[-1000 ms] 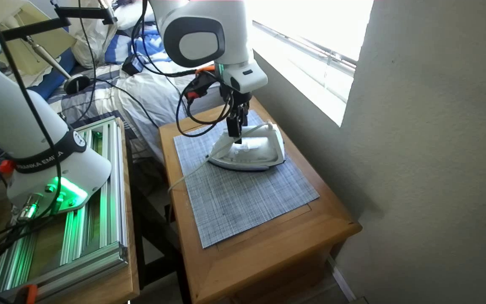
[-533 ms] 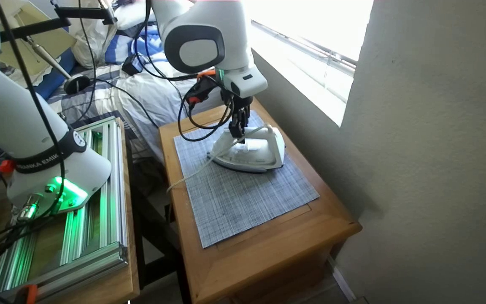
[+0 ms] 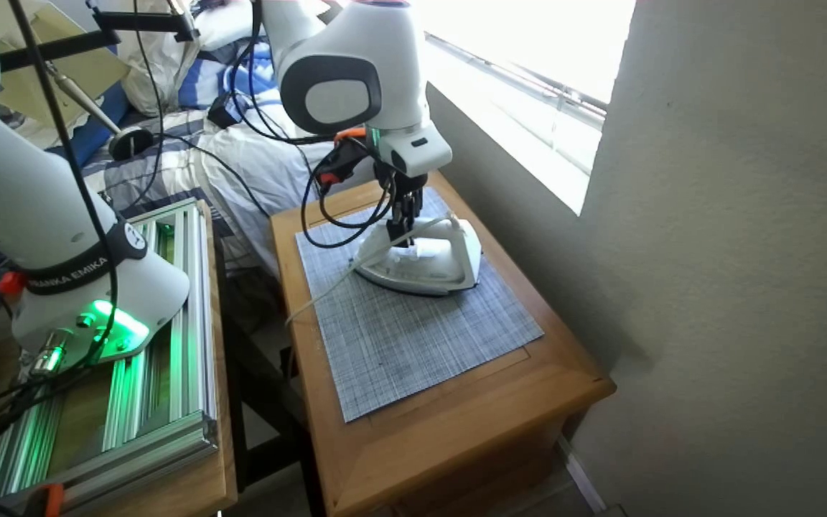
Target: Turn the pressing iron to the right
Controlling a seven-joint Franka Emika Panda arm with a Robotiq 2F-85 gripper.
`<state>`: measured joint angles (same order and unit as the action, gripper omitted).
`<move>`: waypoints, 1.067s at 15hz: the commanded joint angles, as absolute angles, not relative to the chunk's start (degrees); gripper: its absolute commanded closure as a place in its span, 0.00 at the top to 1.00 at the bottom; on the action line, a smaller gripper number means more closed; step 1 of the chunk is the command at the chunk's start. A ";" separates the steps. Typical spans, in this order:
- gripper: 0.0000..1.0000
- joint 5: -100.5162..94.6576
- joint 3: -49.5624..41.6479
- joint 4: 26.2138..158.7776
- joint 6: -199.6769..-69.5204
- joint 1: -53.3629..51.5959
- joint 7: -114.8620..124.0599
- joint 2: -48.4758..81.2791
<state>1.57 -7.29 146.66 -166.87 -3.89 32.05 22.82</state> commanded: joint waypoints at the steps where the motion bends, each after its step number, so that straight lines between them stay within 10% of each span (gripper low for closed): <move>1: 0.05 4.38 -7.80 146.10 -168.12 -4.69 29.65 23.47; 16: 0.00 15.70 -4.95 147.47 -162.30 -2.90 31.37 16.33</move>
<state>11.81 -5.84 146.42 -166.51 -3.81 30.95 22.15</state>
